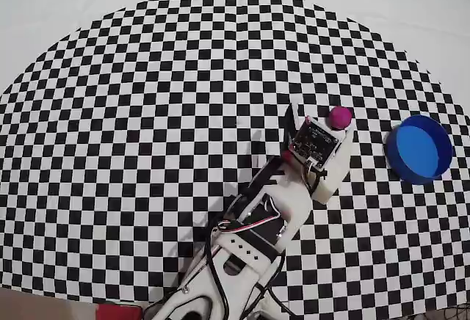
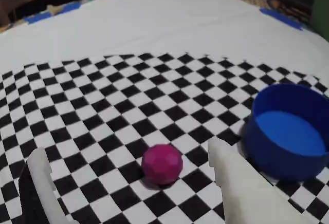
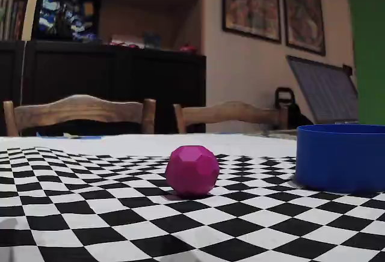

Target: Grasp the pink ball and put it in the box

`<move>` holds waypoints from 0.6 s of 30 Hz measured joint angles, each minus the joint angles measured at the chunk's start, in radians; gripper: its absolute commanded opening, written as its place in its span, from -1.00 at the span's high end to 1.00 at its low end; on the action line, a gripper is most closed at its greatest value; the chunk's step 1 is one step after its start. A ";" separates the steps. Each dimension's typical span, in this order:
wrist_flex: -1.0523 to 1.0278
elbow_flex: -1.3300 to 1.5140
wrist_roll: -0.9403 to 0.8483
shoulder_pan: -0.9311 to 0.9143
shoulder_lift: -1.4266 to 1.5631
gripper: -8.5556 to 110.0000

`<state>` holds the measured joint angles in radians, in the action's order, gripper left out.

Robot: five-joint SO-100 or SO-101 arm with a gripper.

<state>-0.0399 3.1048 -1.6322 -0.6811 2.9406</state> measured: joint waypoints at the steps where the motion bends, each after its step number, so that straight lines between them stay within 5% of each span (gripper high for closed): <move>1: 0.005 -0.003 0.000 0.000 -0.009 0.23; 18: 0.034 -0.044 -0.003 -0.011 -0.143 0.23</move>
<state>-0.0061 3.0603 -1.6352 -0.6918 2.7980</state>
